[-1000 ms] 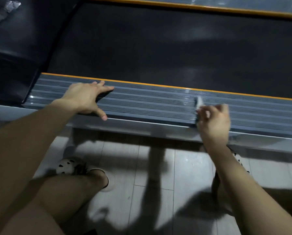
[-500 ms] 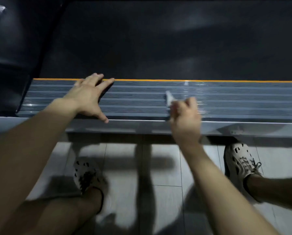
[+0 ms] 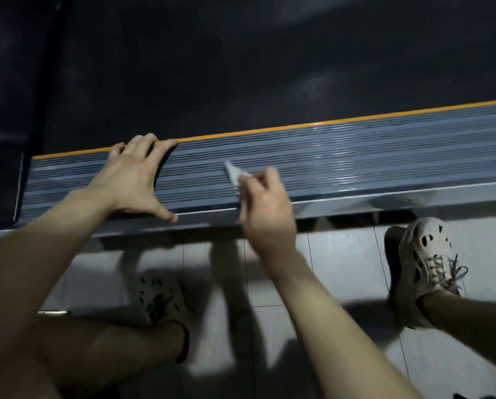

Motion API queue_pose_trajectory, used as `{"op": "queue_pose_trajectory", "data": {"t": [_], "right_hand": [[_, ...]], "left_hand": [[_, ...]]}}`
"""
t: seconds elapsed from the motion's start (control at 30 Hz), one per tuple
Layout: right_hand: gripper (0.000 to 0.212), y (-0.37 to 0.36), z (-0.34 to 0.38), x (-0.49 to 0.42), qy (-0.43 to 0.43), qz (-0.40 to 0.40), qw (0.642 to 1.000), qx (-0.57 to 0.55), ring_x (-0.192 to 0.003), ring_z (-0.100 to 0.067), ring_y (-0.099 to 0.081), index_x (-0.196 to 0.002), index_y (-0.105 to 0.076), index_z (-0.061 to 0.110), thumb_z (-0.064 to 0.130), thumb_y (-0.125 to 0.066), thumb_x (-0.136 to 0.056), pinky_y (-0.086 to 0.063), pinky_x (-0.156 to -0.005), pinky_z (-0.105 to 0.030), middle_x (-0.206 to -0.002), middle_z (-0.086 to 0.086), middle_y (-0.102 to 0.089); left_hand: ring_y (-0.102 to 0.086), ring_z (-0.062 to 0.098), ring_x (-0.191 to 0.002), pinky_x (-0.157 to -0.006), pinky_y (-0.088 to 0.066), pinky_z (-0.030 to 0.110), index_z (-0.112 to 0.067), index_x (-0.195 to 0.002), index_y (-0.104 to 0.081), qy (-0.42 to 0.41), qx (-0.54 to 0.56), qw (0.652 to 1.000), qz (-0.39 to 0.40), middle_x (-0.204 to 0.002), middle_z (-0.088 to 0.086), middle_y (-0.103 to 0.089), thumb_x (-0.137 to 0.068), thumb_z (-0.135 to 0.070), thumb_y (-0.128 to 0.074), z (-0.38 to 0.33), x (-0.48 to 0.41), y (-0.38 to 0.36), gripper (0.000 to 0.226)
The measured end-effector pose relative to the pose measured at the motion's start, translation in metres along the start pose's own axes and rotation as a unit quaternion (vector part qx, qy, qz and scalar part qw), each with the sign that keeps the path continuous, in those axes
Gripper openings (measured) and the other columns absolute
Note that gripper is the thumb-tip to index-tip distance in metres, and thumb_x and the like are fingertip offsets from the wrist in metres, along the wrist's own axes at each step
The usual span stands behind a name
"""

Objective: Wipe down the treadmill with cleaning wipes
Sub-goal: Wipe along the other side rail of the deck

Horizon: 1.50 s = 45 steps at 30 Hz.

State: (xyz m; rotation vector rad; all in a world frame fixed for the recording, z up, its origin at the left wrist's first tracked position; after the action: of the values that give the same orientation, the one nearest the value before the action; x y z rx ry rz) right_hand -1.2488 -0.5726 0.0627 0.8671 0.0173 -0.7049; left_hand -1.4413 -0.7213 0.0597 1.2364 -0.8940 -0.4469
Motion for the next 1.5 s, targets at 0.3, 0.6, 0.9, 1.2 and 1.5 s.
{"op": "queue_pose_trajectory", "data": {"t": [0.3,0.6,0.9,1.2,1.5], "right_hand": [[0.020,0.064,-0.059,0.037,-0.198,-0.225,0.953,0.050,-0.082,-0.033,-0.057,-0.110,-0.075,0.007,0.007,-0.061,-0.095,-0.051,-0.081,-0.045,-0.106,-0.015,-0.053],[0.015,-0.063,0.075,0.030,0.019,0.018,1.000,0.014,-0.074,-0.031,-0.053,-0.109,-0.070,0.008,0.008,-0.059,-0.099,-0.052,-0.066,-0.051,-0.099,-0.010,-0.050],[0.010,-0.086,0.098,0.006,-0.071,0.035,0.997,0.005,-0.076,-0.022,-0.046,-0.096,-0.065,0.008,0.009,-0.056,-0.100,-0.041,-0.069,-0.041,-0.097,-0.008,-0.055],[0.018,-0.063,0.063,-0.003,-0.003,0.046,0.997,0.064,-0.073,-0.036,-0.054,-0.110,-0.075,0.012,0.022,-0.062,-0.101,-0.049,-0.065,-0.043,-0.093,-0.009,-0.050],[0.026,-0.124,0.131,0.010,0.000,0.096,0.995,0.038,-0.101,-0.030,-0.057,-0.123,-0.072,0.015,0.017,-0.055,-0.103,-0.038,-0.078,-0.028,-0.120,-0.009,-0.054]], "left_hand": [[-0.021,0.037,-0.162,-0.129,-0.029,0.056,-0.039,-0.170,-0.001,0.021,0.053,0.998,-0.020,-0.179,0.008,-0.011,-0.060,-0.079,-0.090,0.020,0.047,-0.008,0.147],[-0.049,0.037,-0.135,-0.106,-0.051,0.052,-0.024,-0.157,-0.039,0.220,0.045,0.974,-0.039,-0.143,0.011,-0.044,-0.079,-0.053,-0.090,0.104,0.122,-0.032,0.097],[-0.050,0.031,-0.128,-0.106,-0.049,0.044,-0.027,-0.157,-0.047,0.213,0.053,0.969,-0.114,-0.143,0.003,-0.048,-0.076,-0.055,-0.086,0.106,0.140,-0.048,0.095],[-0.044,0.027,-0.150,-0.123,-0.040,0.043,-0.021,-0.161,-0.047,0.142,0.179,0.966,-0.118,-0.165,0.001,-0.044,-0.085,-0.022,-0.086,0.121,0.157,-0.059,0.085],[-0.033,0.041,-0.158,-0.125,-0.037,0.053,-0.016,-0.166,-0.039,0.130,0.065,0.981,-0.128,-0.170,0.023,-0.034,-0.078,-0.026,-0.085,0.105,0.171,-0.078,0.100]]}}
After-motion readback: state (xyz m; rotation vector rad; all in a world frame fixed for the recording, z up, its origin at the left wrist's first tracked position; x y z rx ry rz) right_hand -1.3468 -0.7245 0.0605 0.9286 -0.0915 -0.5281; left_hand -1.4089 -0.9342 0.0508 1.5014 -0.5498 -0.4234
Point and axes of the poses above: each hand's wrist, its own x-axis away from the middle knuckle, its own y-axis out of the back of the hand, z = x × y, the point moved 10 cm from there along -x, towards the middle knuckle
